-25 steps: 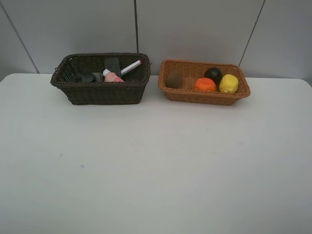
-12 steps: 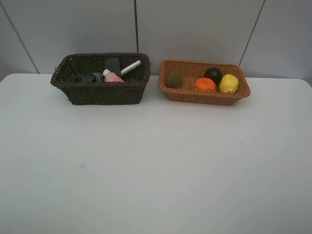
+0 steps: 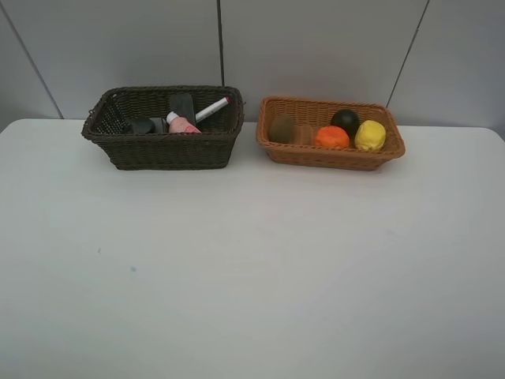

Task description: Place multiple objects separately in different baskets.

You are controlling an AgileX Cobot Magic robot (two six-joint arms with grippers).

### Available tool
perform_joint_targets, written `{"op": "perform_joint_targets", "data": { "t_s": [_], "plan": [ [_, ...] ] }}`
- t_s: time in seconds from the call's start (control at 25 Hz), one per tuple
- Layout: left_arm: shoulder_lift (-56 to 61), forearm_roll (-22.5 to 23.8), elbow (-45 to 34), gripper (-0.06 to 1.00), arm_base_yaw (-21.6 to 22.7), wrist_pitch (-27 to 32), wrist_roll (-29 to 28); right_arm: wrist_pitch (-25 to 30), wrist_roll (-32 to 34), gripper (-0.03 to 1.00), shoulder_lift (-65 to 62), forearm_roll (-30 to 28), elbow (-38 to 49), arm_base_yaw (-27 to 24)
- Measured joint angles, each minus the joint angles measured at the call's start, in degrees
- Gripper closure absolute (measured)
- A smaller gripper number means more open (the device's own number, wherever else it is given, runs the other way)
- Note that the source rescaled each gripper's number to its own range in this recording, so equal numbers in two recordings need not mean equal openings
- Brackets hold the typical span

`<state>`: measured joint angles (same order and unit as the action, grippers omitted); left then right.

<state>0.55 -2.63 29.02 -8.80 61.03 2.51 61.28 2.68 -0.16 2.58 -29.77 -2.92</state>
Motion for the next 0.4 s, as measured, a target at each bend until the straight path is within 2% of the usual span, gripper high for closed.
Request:
{"op": "perform_joint_targets", "data": {
  "t_s": [0.4],
  "plan": [
    [0.0, 0.0, 0.0, 0.0, 0.0, 0.0, 0.0, 0.0, 0.0, -0.03, 0.0, 0.0, 0.0, 0.0]
  ]
}}
